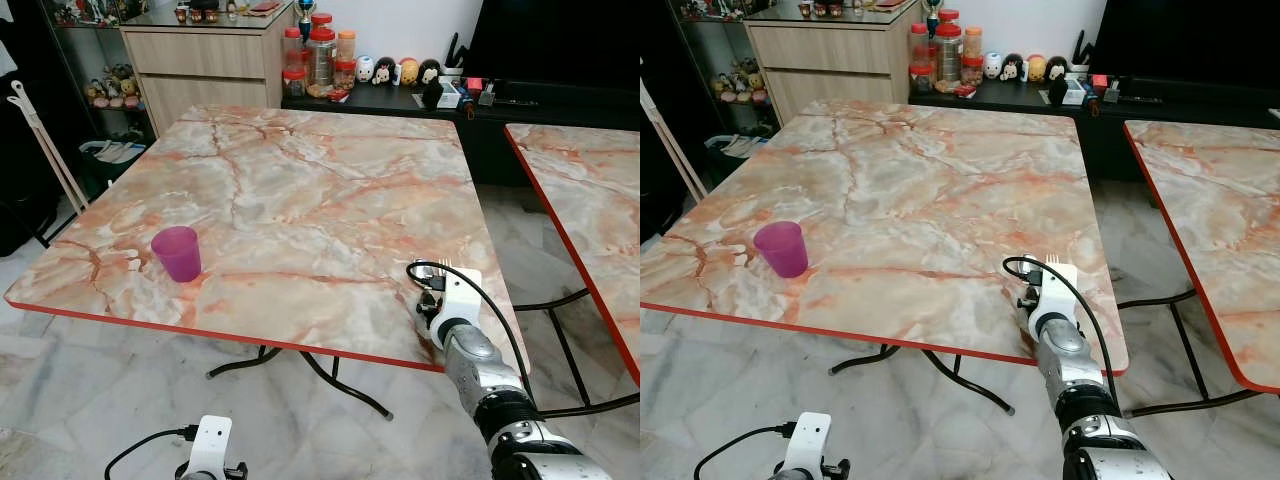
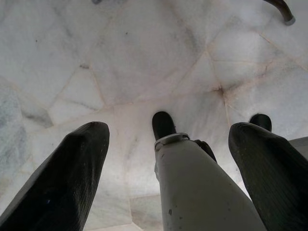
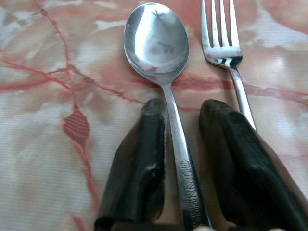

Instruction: Setting the table

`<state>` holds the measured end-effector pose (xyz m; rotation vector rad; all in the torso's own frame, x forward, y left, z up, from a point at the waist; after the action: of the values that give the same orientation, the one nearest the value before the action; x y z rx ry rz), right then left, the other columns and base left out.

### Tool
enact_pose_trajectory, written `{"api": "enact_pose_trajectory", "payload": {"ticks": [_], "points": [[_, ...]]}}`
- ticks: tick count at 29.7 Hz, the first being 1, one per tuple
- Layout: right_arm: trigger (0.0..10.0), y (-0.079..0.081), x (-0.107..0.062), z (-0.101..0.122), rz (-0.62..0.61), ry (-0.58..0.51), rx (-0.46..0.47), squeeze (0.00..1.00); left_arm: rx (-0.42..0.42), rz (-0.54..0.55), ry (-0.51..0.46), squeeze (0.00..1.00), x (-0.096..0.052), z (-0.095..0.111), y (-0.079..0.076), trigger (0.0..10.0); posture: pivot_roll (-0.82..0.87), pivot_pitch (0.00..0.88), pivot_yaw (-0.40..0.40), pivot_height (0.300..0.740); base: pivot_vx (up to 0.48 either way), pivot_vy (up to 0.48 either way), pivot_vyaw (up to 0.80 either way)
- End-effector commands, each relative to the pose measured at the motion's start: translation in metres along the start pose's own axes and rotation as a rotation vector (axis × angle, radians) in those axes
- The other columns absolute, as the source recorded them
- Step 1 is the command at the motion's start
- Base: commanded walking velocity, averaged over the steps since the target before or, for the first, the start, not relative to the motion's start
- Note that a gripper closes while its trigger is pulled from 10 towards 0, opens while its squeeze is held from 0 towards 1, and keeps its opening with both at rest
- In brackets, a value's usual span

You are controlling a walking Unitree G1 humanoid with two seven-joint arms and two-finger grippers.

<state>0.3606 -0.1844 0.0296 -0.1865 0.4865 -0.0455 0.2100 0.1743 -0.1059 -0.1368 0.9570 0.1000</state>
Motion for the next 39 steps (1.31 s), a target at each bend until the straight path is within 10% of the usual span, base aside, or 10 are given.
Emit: {"api": "enact_pose_trajectory", "payload": {"ticks": [1, 19, 32, 33, 39], "points": [[0.0, 0.001, 0.001, -0.002, 0.008, 0.027, 0.003, 0.00, -0.013, 0.002, 0.016, 0.00, 0.000, -0.002, 0.000, 10.0, -0.02, 0.000, -0.027, 0.740, 0.000, 0.000, 0.00], [0.0, 0.007, 0.001, 0.003, 0.035, 0.000, 0.005, 0.00, -0.010, 0.007, 0.017, 0.00, 0.000, -0.002, 0.000, 10.0, -0.02, 0.000, -0.029, 0.740, 0.000, 0.000, 0.00], [0.0, 0.021, -0.005, 0.054, 0.102, -0.298, 0.051, 0.00, -0.007, 0.030, 0.008, 0.00, 0.000, -0.001, 0.004, 10.0, -0.02, 0.000, -0.029, 0.740, 0.000, 0.000, 0.00], [9.2, 0.021, -0.006, 0.057, 0.097, -0.324, 0.048, 0.00, -0.007, 0.031, 0.006, 0.00, 0.000, 0.000, 0.004, 10.0, -0.02, 0.000, -0.028, 0.740, 0.000, 0.000, 0.00], [10.0, 0.016, -0.014, 0.076, 0.066, -0.462, 0.038, 0.00, -0.011, 0.033, -0.005, 0.00, 0.000, 0.002, 0.004, 10.0, -0.03, 0.000, -0.026, 0.740, 0.000, 0.000, 0.00]]}}
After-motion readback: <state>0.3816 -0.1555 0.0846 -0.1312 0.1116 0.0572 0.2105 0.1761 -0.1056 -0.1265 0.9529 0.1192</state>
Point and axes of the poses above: a point about 5 cm out from each wrist's last joint towards the gripper, its own x axis pointing out of the wrist towards the gripper, its own z axis along the axis of the wrist's last joint, y = z × x, the point moved 3 cm from there along x, pointing out of the wrist towards the gripper, and after that the axes turned 15 degrees about -x, right-handed, at the moved point
